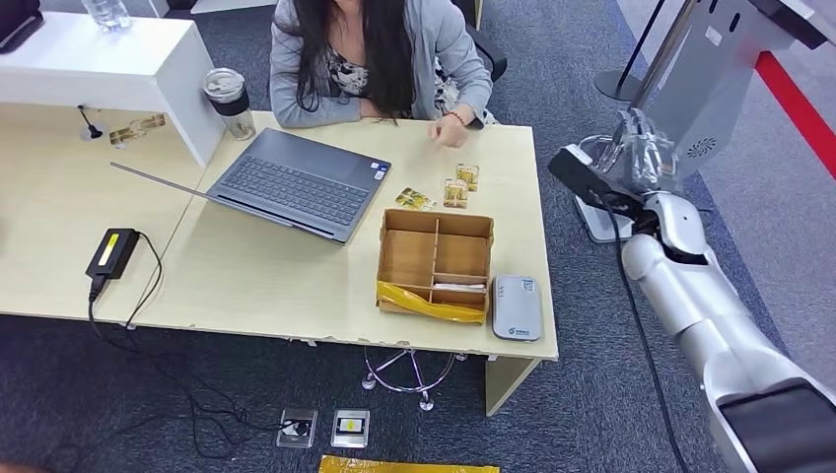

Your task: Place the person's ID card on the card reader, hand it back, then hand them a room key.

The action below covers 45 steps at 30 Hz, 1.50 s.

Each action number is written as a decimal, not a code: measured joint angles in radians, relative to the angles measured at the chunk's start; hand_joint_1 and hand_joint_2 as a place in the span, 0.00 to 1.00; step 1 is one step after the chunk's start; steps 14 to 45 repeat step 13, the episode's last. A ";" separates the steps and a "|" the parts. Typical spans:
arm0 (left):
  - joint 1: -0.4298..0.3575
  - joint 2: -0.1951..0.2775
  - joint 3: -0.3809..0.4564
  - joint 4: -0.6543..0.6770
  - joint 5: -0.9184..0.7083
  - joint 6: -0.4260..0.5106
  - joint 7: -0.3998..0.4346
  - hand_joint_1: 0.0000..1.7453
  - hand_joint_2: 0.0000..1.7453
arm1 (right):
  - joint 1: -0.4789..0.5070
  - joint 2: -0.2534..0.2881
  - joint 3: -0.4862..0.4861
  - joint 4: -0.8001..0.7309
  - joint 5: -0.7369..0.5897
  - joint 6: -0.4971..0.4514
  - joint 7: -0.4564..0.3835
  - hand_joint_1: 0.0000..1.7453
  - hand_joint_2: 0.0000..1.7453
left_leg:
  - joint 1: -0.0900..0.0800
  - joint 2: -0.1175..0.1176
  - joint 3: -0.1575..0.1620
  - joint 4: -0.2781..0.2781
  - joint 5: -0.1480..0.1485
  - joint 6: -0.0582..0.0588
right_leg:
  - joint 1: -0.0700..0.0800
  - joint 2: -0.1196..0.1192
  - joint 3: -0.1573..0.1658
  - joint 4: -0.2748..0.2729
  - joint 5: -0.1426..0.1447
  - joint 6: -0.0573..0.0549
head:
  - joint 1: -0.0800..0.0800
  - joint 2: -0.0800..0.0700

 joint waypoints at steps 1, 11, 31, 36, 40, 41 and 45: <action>0.000 0.000 0.000 0.000 0.005 0.001 0.001 0.00 0.00 | 0.008 -0.026 -0.010 0.012 -0.020 -0.010 -0.009 0.00 0.00 | 0.000 0.000 0.000 0.000 0.000 0.000 | 0.000 0.000 0.000 0.000 0.000 0.000 | 0.000 0.000; 0.004 0.000 0.000 0.000 0.043 0.034 0.024 0.00 0.00 | 0.206 -0.283 -0.194 0.147 -0.366 -0.056 -0.071 0.00 0.00 | 0.000 -0.003 -0.002 0.000 -0.001 0.001 | 0.000 -0.004 -0.001 -0.001 0.000 0.000 | 0.000 0.000; 0.005 0.001 0.000 0.000 0.050 0.038 0.027 0.00 0.00 | 0.251 -0.318 -0.238 0.166 -0.438 -0.040 -0.074 0.00 0.00 | 0.000 -0.003 -0.003 0.000 -0.002 0.000 | 0.000 -0.004 -0.002 -0.001 0.000 0.000 | 0.000 0.000; 0.005 0.001 0.000 0.000 0.050 0.038 0.027 0.00 0.00 | 0.251 -0.318 -0.238 0.166 -0.438 -0.040 -0.074 0.00 0.00 | 0.000 -0.003 -0.003 0.000 -0.002 0.000 | 0.000 -0.004 -0.002 -0.001 0.000 0.000 | 0.000 0.000; 0.005 0.001 0.000 0.000 0.050 0.038 0.027 0.00 0.00 | 0.251 -0.318 -0.238 0.166 -0.438 -0.040 -0.074 0.00 0.00 | 0.000 -0.003 -0.003 0.000 -0.002 0.000 | 0.000 -0.004 -0.002 -0.001 0.000 0.000 | 0.000 0.000; 0.005 0.001 0.000 0.000 0.050 0.038 0.027 0.00 0.00 | 0.251 -0.318 -0.238 0.166 -0.438 -0.040 -0.074 0.00 0.00 | 0.000 -0.003 -0.003 0.000 -0.002 0.000 | 0.000 -0.004 -0.002 -0.001 0.000 0.000 | 0.000 0.000; 0.005 0.001 0.000 0.000 0.050 0.038 0.027 0.00 0.00 | 0.251 -0.318 -0.238 0.166 -0.438 -0.040 -0.074 0.00 0.00 | 0.000 -0.003 -0.003 0.000 -0.002 0.000 | 0.000 -0.004 -0.002 -0.001 0.000 0.000 | 0.000 0.000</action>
